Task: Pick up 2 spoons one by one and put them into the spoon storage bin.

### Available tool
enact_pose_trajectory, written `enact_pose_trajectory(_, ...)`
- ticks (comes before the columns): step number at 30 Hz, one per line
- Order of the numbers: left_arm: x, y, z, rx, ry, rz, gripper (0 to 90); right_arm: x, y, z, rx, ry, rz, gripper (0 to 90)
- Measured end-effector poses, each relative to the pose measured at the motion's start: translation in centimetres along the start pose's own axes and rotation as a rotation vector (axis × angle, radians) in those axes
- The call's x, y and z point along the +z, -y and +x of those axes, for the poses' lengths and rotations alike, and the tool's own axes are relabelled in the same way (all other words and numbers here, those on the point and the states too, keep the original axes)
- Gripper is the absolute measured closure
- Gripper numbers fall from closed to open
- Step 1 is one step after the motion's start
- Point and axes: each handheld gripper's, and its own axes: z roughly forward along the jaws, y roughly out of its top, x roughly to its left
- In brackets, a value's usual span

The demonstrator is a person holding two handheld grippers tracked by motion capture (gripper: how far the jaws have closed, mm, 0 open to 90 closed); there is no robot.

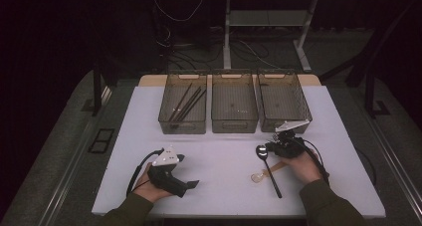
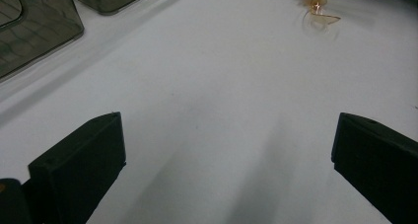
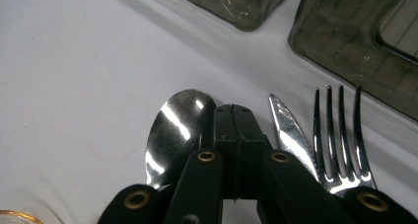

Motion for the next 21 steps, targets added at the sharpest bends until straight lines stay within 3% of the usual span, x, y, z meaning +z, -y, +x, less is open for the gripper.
enact_pose_trajectory(11,0.0,0.0,0.0,0.001,0.003,0.002,0.0,0.8,-0.7,1.1,-0.025,-0.032,0.000,89.9)
enact_pose_trajectory(21,0.0,0.0,0.0,0.003,0.005,0.005,0.0,0.9,-1.1,2.3,-0.064,-0.099,-0.004,89.9)
